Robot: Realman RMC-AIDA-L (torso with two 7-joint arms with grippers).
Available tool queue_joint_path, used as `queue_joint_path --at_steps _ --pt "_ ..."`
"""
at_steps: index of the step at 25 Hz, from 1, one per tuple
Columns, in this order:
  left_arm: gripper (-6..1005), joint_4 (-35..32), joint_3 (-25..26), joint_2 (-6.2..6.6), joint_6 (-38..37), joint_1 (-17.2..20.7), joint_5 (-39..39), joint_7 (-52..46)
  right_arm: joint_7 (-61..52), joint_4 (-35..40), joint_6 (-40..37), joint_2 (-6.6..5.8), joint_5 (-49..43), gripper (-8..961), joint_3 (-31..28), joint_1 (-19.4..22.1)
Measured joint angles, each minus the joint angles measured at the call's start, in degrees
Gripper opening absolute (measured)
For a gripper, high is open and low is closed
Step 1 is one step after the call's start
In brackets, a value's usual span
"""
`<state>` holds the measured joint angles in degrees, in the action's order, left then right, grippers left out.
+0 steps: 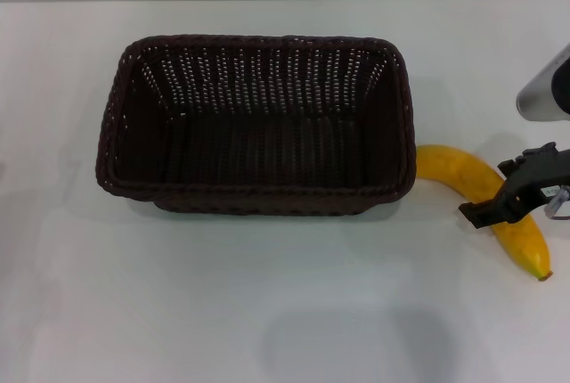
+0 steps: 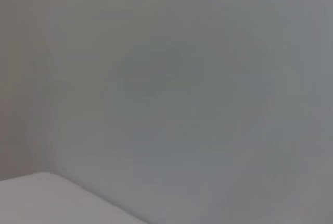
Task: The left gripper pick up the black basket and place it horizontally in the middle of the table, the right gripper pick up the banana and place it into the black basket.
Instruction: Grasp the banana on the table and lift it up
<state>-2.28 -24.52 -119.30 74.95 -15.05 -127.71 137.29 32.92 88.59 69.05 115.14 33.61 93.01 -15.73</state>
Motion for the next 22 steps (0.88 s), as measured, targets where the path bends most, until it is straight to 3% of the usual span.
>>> queue_joint_path --at_steps 8,13,22 --pt "893 -0.3 0.0 0.1 0.2 0.0 -0.9 -0.2 -0.4 -1.4 0.6 -0.01 -0.2 778 -0.3 -1.5" --pt "893 -0.4 0.0 0.12 0.2 -0.4 -1.3 -0.1 -0.7 -2.2 1.7 -0.06 -1.4 553 -0.6 -2.3" --pt "893 -0.4 0.0 0.18 -0.1 -1.1 -2.1 0.0 -1.0 -2.9 1.6 0.0 -1.7 491 -5.4 -3.0"
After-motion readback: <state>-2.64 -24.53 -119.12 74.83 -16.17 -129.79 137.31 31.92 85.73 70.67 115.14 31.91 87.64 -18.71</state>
